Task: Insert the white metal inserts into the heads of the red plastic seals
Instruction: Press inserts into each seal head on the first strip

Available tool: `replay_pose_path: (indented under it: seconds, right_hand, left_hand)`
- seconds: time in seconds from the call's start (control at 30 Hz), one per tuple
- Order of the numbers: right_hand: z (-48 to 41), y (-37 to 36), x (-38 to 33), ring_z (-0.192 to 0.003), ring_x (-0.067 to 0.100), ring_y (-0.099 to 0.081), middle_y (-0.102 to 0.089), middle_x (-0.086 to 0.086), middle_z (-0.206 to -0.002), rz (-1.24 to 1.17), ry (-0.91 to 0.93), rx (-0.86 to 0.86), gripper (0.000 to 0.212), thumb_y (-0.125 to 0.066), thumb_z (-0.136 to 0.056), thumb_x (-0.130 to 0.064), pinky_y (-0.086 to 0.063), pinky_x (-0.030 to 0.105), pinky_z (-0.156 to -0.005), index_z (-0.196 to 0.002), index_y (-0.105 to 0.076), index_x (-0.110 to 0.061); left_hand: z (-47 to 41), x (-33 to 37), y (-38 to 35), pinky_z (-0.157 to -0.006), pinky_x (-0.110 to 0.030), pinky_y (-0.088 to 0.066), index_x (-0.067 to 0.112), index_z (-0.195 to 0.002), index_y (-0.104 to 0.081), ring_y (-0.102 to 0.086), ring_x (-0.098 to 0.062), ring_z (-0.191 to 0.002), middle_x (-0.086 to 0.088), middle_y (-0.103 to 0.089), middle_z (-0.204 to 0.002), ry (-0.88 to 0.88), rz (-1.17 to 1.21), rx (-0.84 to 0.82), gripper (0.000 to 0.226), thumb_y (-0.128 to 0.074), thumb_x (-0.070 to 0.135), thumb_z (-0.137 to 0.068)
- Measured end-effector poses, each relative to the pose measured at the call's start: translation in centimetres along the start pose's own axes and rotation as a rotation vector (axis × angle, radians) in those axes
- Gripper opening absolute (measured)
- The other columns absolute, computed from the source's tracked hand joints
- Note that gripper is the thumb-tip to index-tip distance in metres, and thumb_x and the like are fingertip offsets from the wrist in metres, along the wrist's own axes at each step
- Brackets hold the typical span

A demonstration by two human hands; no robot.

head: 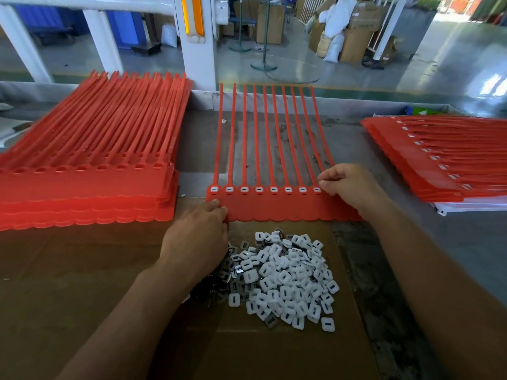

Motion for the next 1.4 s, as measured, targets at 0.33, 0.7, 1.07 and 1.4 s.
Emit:
replay_pose_path:
  seconds: [0.33, 0.7, 1.07, 1.4]
  right_hand:
    - [6.0, -2.9, -2.7, -0.076, -0.009, -0.054, -0.06, -0.02, -0.08, 0.267, 0.232, -0.424, 0.017, -0.067, -0.082, -0.021, -0.034, 0.008, -0.064, -0.078, -0.06, -0.036]
    - [7.0, -4.2, -2.7, -0.068, -0.007, -0.05, -0.056, -0.019, -0.074, 0.452, 0.329, -0.405, 0.024, -0.068, -0.08, -0.013, -0.036, 0.006, -0.057, -0.074, -0.059, -0.034]
    - [6.7, -2.7, -3.2, -0.075, -0.008, -0.057, -0.063, -0.017, -0.076, 0.261, 0.357, -0.262, 0.019, -0.064, -0.085, -0.019, -0.042, 0.004, -0.066, -0.073, -0.062, -0.034]
    - [2.8, 1.7, -0.3, -0.066, 0.007, -0.056, -0.065, -0.004, -0.075, -0.008, 0.196, 0.029, 0.016, -0.064, -0.084, -0.009, -0.048, 0.027, -0.068, -0.078, -0.062, -0.023]
  left_hand:
    - [0.0, -0.1, 0.0, -0.104, -0.032, -0.035, 0.015, -0.125, -0.055, -0.043, -0.019, -0.125, -0.001, -0.047, -0.138, 0.003, 0.016, 0.012, 0.036, -0.043, 0.019, -0.091]
    - [0.0, -0.1, -0.2, -0.108, -0.032, -0.032, 0.015, -0.129, -0.052, -0.039, -0.018, -0.129, -0.001, -0.043, -0.141, 0.003, 0.011, -0.004, 0.038, -0.043, 0.02, -0.092]
    - [0.0, -0.1, -0.1, -0.103, -0.029, -0.033, 0.015, -0.127, -0.053, -0.043, -0.018, -0.125, 0.0, -0.047, -0.137, -0.005, 0.009, 0.004, 0.036, -0.042, 0.02, -0.092]
    - [0.0, -0.2, -0.1, -0.106, -0.033, -0.035, 0.017, -0.129, -0.052, -0.041, -0.018, -0.127, 0.001, -0.043, -0.141, 0.012, 0.021, -0.004, 0.038, -0.042, 0.021, -0.092]
Point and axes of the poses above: each hand's wrist, its own z-axis away from the middle knuckle, its own y-axis out of the back of the hand, x = y × z, the point moved 8 cm from there along -z, towards the middle knuckle
